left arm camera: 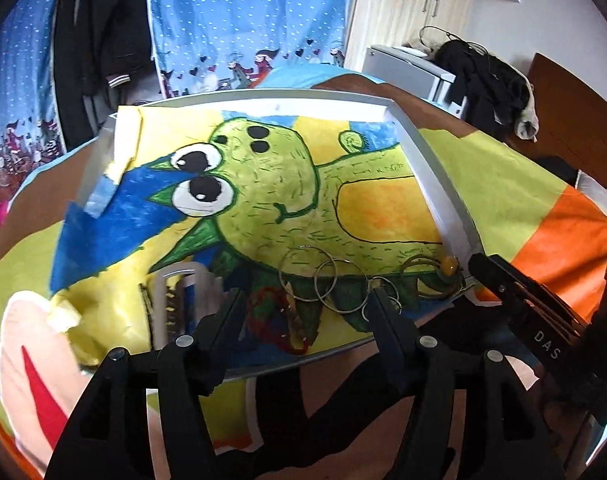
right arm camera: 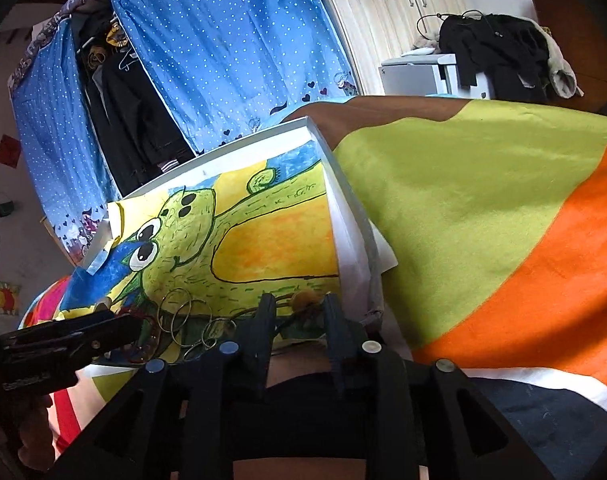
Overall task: Organize jewelry
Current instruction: 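Open both tools over the silver tray to drop the bracelets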
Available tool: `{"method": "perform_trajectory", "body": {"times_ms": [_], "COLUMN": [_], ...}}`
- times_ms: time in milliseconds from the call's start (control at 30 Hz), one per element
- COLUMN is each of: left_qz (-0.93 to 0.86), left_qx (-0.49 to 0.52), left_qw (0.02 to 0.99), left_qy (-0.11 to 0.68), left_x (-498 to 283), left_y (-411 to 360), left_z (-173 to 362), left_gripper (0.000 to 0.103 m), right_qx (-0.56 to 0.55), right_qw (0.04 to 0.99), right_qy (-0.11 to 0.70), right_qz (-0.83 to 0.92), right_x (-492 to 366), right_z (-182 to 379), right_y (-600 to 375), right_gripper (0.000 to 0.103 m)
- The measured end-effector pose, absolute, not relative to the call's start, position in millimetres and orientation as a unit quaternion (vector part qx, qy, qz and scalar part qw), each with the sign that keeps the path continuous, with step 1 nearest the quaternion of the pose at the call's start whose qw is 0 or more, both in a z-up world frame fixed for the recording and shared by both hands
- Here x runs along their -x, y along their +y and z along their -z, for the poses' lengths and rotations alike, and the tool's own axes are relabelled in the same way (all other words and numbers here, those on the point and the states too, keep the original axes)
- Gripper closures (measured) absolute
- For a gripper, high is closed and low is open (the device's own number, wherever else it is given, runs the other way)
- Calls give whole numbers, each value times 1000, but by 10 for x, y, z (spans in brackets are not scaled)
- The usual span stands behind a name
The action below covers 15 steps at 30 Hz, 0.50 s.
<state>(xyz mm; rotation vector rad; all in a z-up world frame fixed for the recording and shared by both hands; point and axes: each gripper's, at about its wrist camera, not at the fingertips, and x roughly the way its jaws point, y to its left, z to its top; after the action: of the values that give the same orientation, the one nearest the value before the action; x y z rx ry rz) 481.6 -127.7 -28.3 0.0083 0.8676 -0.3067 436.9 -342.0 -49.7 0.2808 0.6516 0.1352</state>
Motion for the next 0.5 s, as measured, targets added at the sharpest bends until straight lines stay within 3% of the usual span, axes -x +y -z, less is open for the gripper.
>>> {"method": "perform_trajectory", "body": {"times_ms": [33,100,167,333,400,467,500], "left_qz": [141,128,118,108,105,103,105], "left_qx": [-5,-5,4,20,22,23,25], "left_qw": [900,910,923,943,950,958,960], "left_qy": [413,394,365,316,293,268,258], "left_x": [-4780,-4685,-4550,-4218,-4054,-3890,-3796], "left_y": [-1261,-1233,-1184,-1069,-1015,-956,-922], "left_z": [241,143,31,-273,-408,-543,-608], "left_gripper": [46,28,20,17,5,4,4], "right_qx": [-135,-133,-126,-129,-125,-118,-114], "right_qw": [937,940,945,956,960,966,969], "right_qy": [316,307,298,255,237,216,204], "right_qz": [-63,-59,-55,-68,-75,-81,-85], "right_x": [-4349,-4310,-4254,-4021,-3918,-3784,-3716], "right_z": [472,422,352,97,-15,-139,-195], "right_y": [-3428,-3434,-3427,-3425,-3396,-3359,-3342], "right_gripper": [72,62,52,25,19,4,1]}}
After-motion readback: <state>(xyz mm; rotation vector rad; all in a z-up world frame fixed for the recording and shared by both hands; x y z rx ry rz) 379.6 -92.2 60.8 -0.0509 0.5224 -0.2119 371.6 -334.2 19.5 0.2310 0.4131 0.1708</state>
